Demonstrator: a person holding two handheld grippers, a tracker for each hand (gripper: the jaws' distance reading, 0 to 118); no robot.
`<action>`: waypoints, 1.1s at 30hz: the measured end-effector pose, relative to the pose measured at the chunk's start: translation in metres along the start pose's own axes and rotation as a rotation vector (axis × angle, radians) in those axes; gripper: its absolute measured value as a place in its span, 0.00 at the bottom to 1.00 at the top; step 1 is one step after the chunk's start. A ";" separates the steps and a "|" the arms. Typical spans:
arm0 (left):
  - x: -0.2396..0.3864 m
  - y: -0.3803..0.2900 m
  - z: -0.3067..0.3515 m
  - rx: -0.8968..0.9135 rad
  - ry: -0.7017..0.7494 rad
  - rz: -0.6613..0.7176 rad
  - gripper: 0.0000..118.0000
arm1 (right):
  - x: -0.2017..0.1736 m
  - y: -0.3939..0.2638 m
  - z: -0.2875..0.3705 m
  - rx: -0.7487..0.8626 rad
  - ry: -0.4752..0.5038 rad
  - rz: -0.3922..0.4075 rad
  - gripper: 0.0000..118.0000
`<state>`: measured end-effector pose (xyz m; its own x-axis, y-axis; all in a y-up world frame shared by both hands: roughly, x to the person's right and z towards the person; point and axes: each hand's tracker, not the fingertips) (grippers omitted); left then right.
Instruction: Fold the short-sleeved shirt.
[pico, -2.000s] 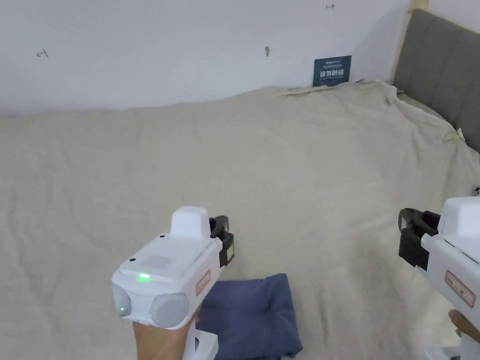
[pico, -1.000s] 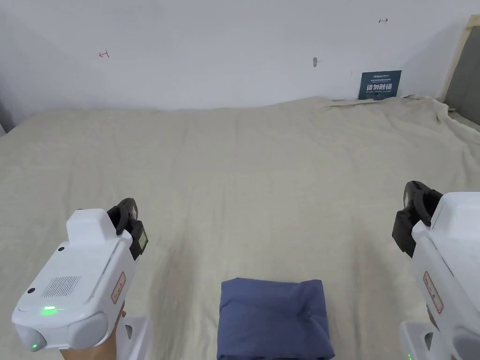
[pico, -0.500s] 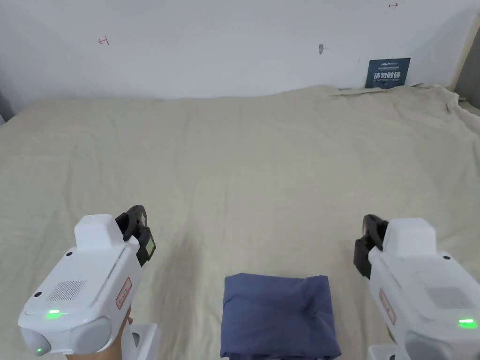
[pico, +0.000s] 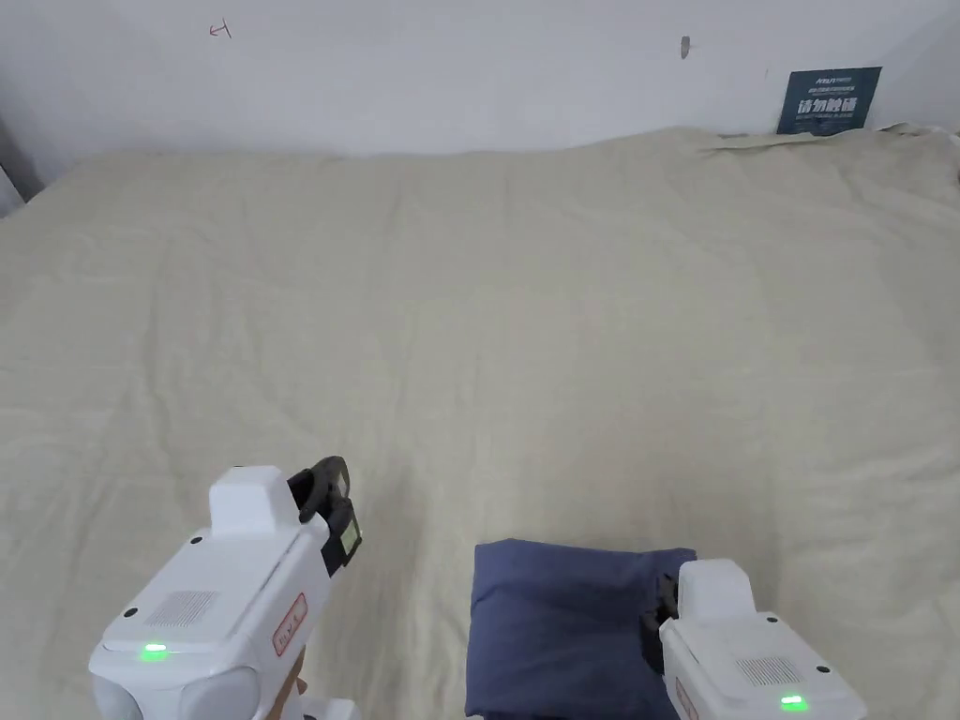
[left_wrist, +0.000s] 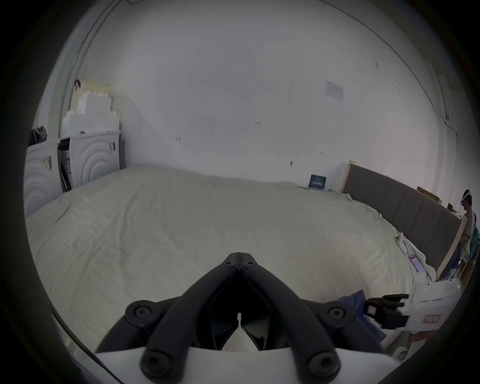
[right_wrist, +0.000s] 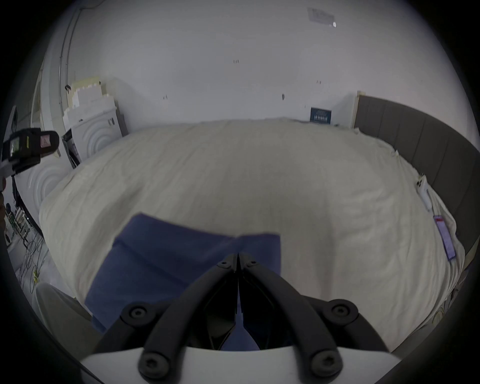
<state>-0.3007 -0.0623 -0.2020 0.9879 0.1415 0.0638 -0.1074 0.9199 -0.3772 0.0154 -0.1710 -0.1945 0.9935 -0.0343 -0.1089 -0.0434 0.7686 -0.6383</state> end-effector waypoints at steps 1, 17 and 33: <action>0.001 -0.003 -0.002 -0.017 -0.002 0.002 0.00 | 0.000 -0.004 -0.005 -0.026 -0.004 -0.005 0.00; 0.024 -0.046 -0.069 -0.619 -0.264 0.175 0.78 | -0.002 -0.027 -0.020 -0.056 0.010 -0.043 0.00; 0.043 -0.077 -0.115 -0.824 -0.355 0.227 0.22 | 0.000 -0.028 -0.015 -0.062 0.032 -0.032 0.00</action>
<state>-0.2368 -0.1694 -0.2768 0.8461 0.5154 0.1363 -0.0460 0.3254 -0.9445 0.0154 -0.2024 -0.1881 0.9906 -0.0793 -0.1113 -0.0191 0.7259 -0.6875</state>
